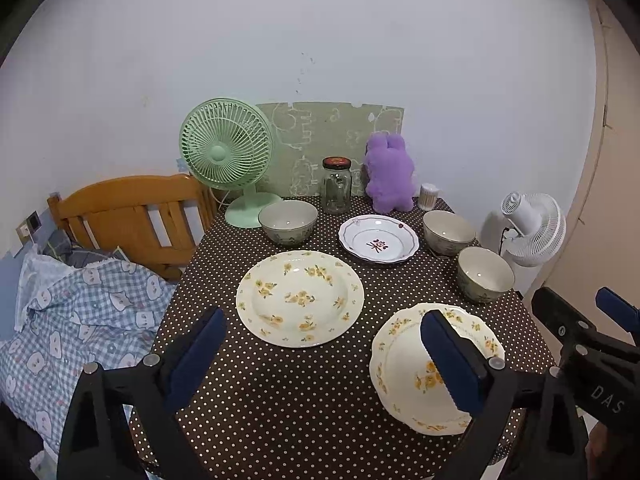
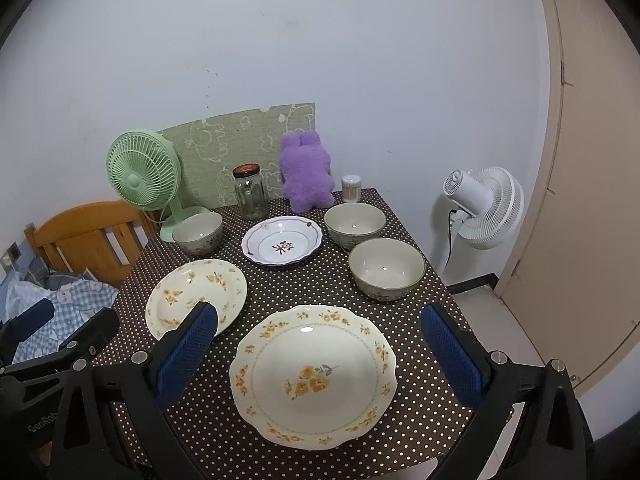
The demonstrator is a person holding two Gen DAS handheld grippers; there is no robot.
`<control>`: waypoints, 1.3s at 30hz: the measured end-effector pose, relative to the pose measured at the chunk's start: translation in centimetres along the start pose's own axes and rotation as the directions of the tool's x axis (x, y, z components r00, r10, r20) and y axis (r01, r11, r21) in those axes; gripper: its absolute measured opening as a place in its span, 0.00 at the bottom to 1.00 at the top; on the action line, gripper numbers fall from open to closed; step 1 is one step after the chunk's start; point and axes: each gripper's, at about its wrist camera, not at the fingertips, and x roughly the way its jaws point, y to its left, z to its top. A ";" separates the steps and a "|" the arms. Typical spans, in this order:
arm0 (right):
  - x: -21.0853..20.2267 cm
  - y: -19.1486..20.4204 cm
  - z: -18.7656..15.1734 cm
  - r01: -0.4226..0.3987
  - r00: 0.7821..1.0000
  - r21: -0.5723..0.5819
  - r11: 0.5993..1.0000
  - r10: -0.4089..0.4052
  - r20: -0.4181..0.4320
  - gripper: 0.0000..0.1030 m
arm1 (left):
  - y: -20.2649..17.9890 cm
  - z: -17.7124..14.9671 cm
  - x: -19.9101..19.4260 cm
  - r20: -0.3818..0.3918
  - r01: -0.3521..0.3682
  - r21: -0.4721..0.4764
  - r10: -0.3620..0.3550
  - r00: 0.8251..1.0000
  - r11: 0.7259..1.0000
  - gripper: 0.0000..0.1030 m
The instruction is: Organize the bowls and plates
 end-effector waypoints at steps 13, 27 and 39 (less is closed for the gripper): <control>-0.4 0.1 -0.1 0.011 1.000 -0.004 1.000 -0.011 0.002 0.99 | -0.1 0.2 -0.2 0.002 0.002 0.003 -0.002 1.000 1.000 0.95; -0.7 -0.1 -0.4 0.018 1.000 -0.010 1.000 -0.018 0.002 0.99 | -0.2 0.0 -0.5 0.004 -0.001 0.003 0.001 1.000 1.000 0.95; -0.9 0.0 -0.3 0.026 1.000 -0.014 1.000 -0.026 0.003 0.99 | -0.1 0.0 -0.5 0.005 0.000 0.003 -0.001 1.000 1.000 0.95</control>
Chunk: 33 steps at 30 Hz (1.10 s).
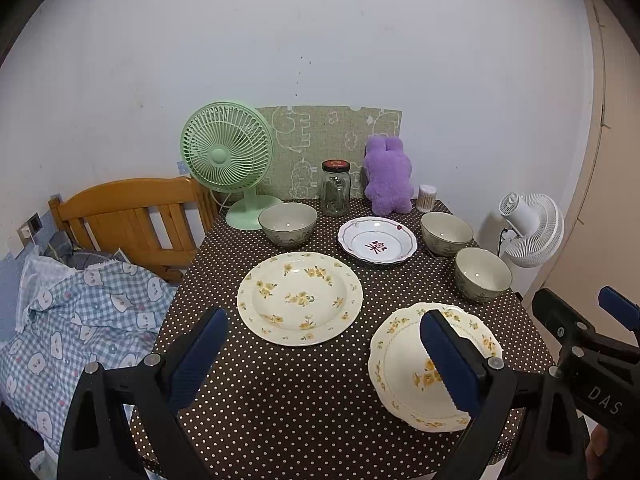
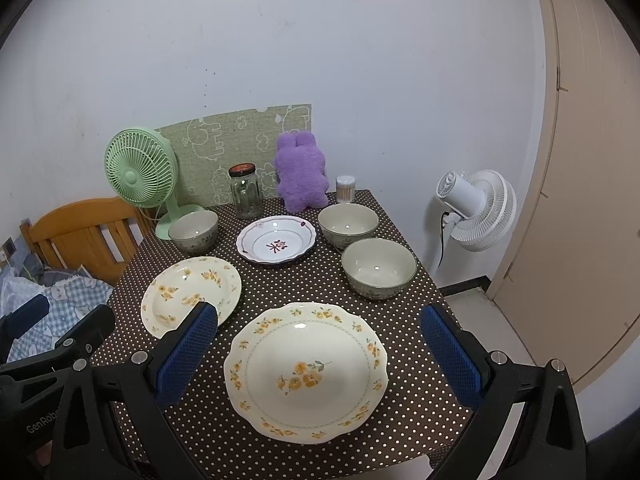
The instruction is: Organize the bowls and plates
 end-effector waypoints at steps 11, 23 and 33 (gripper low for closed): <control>0.2 0.1 0.2 0.011 1.000 0.004 1.000 -0.010 -0.004 0.98 | -0.1 0.5 0.3 0.000 -0.003 0.004 0.003 1.000 1.000 0.94; 1.7 -0.7 1.0 0.014 1.000 -0.008 1.000 -0.014 -0.018 0.97 | -0.8 0.3 1.7 -0.002 -0.018 0.005 0.018 1.000 1.000 0.92; 5.8 -2.5 0.8 -0.019 0.997 -0.032 0.999 0.016 -0.080 0.94 | -3.6 -0.8 5.1 -0.055 -0.041 0.002 0.041 0.998 0.999 0.89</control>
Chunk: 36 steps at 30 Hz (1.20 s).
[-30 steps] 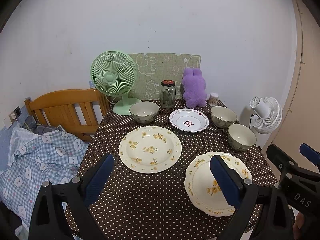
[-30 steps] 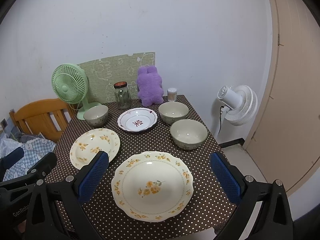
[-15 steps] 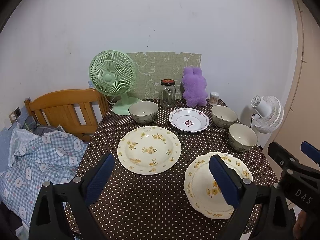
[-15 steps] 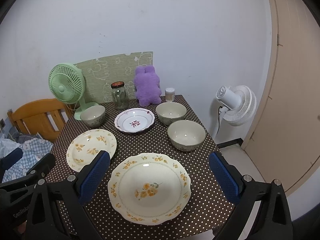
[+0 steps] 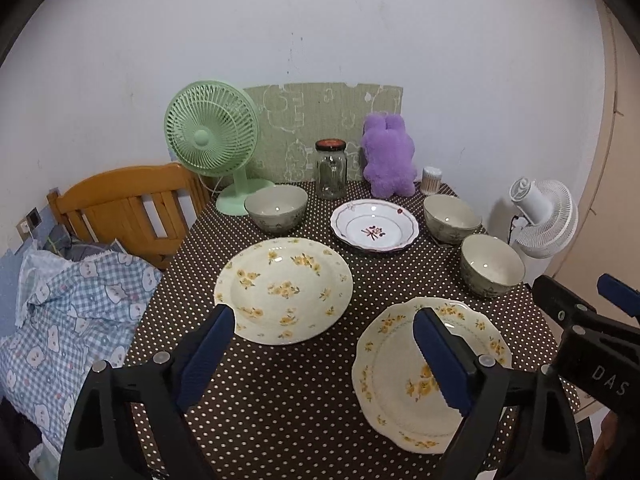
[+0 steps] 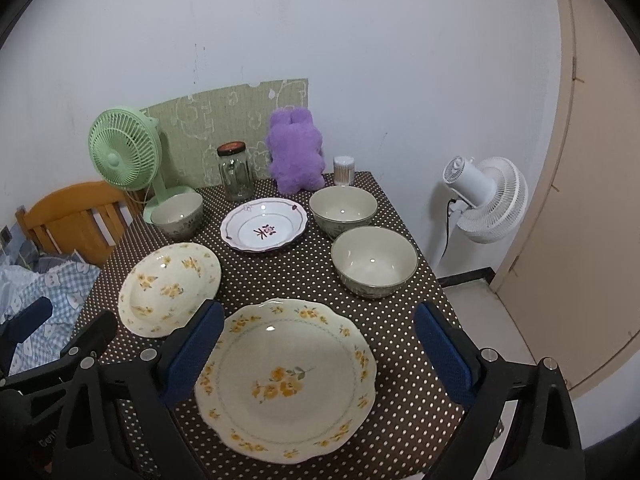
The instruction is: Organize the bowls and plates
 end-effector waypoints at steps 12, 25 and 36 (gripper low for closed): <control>7.5 -3.2 -1.5 -0.018 0.994 -0.049 0.999 0.013 -0.113 0.89 | -3.1 -2.7 6.6 -0.123 -0.036 -0.072 0.027 0.992 0.997 0.81; 15.7 -4.3 -4.9 -0.059 0.962 -0.067 0.996 0.039 -0.271 0.83 | -4.8 -6.3 13.1 -0.278 -0.064 -0.094 0.036 0.960 0.993 0.67; 18.8 -4.7 -6.1 -0.095 0.933 -0.047 0.994 0.073 -0.352 0.69 | -5.3 -7.1 14.9 -0.334 -0.075 -0.092 0.040 0.942 0.993 0.47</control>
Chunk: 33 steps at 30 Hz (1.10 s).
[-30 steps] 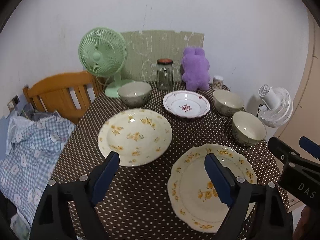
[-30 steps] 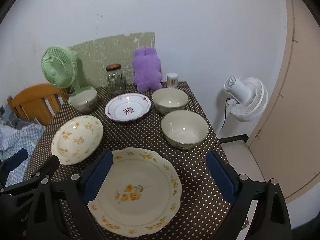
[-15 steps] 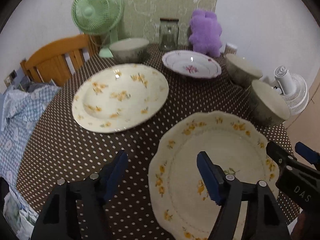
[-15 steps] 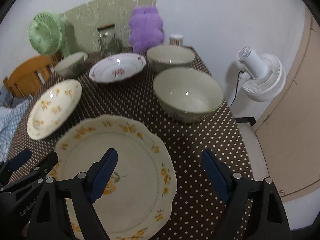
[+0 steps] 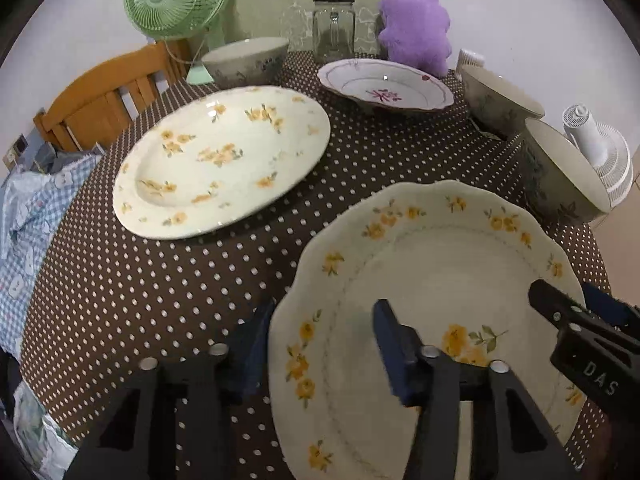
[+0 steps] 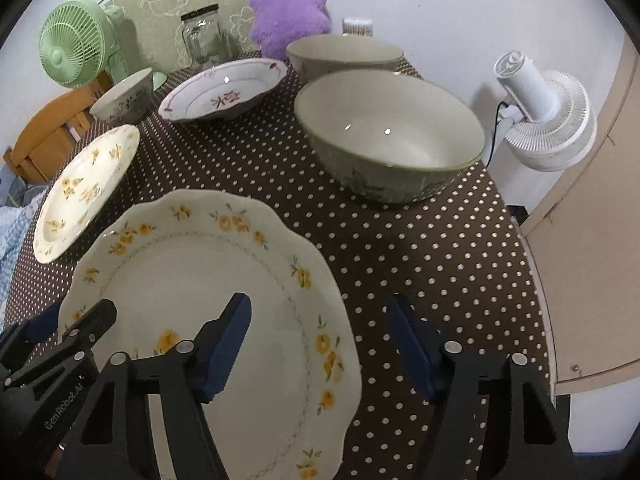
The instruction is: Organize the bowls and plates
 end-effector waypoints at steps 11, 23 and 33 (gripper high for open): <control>1.1 0.7 -0.3 -0.041 0.998 -0.015 0.999 0.040 -0.049 0.56 | -0.1 0.0 0.3 -0.007 -0.013 0.018 0.013 1.000 1.000 0.45; 0.5 2.2 -0.7 -0.054 0.994 0.007 0.999 0.054 -0.096 0.53 | 2.4 -0.3 -0.3 -0.032 -0.027 -0.004 0.027 0.999 1.000 0.44; -0.2 6.3 -2.1 -0.037 0.994 0.027 0.999 0.040 -0.102 0.53 | 6.5 -0.7 -0.8 -0.038 -0.003 0.018 0.003 0.999 1.000 0.44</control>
